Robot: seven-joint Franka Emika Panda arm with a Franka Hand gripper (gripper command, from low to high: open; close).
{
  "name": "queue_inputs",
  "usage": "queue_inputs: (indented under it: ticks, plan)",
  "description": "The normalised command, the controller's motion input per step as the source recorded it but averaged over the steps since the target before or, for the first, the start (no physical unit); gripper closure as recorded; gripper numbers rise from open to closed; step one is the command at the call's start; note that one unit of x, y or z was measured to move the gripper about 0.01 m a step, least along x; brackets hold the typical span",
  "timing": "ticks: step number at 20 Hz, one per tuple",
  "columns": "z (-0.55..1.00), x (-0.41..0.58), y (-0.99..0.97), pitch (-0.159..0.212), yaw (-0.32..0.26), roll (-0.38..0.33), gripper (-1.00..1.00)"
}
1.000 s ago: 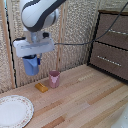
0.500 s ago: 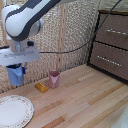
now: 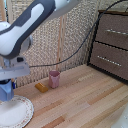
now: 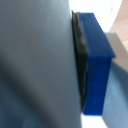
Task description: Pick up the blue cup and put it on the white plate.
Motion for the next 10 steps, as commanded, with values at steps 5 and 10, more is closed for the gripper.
queue_inputs:
  ticks: [5,10]
  plan:
    - [-0.33,-0.014,0.17,-0.133,0.069,-0.332,1.00]
    - [-0.19,0.193,0.04,-0.156,0.137,-0.287,1.00]
